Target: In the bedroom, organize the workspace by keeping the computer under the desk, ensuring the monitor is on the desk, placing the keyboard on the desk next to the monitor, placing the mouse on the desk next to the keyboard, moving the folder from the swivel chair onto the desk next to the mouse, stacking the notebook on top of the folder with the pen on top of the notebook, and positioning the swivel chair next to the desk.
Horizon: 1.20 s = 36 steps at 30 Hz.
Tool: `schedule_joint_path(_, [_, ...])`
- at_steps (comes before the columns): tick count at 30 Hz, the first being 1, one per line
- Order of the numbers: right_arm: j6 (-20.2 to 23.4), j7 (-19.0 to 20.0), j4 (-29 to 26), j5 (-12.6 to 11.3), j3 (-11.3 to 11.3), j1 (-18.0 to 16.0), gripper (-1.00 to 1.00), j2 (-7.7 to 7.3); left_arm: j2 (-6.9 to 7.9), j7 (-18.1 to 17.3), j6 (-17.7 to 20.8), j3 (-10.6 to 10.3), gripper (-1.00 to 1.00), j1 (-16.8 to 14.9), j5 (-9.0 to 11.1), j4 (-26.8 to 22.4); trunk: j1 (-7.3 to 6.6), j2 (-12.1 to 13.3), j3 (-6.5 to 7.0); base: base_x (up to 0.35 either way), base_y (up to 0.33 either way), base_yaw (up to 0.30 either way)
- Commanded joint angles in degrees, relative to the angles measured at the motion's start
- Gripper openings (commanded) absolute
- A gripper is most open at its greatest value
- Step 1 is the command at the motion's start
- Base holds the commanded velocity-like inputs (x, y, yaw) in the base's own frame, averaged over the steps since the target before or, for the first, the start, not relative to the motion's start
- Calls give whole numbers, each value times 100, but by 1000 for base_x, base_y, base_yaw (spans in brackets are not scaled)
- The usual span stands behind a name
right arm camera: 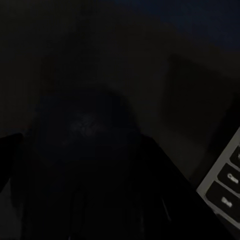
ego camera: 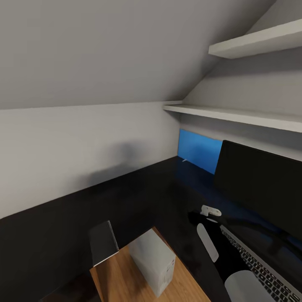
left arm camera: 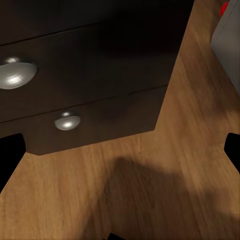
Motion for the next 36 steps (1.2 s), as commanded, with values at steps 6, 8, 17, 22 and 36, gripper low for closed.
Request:
schedule_joint_path(6, [-6, -61, -4, -73, 6, -2, -100, -3, -1, 20, -16, -5, 100, -3, 4, 2, 133, -247, -115, 0, 0, 0])
schedule_joint_path(8, [-22, -61, 70, -77, 5, -5, -100, -3, -1, 20, -15, -5, 100, -3, 4, 2, 177, -327, -151, 0, 0, 0])
schedule_joint_path(17, [-692, -61, 1072, -95, 11, -452, -100, 42, -8, 14, -15, -5, 100, -3, 2, 2, 330, -608, -277, 0, 0, 0])
schedule_joint_path(22, [-1178, -61, 2327, -99, 13, -1420, -100, 81, -15, 11, -15, -6, 100, -3, -4, 6, 330, -608, -277, 0, 0, 0])
schedule_joint_path(36, [-2239, -393, 4278, -230, -286, -2803, -100, 262, -19, 4, -15, -5, 100, -3, -5, 5, 330, -608, -277, 0, 0, 0])
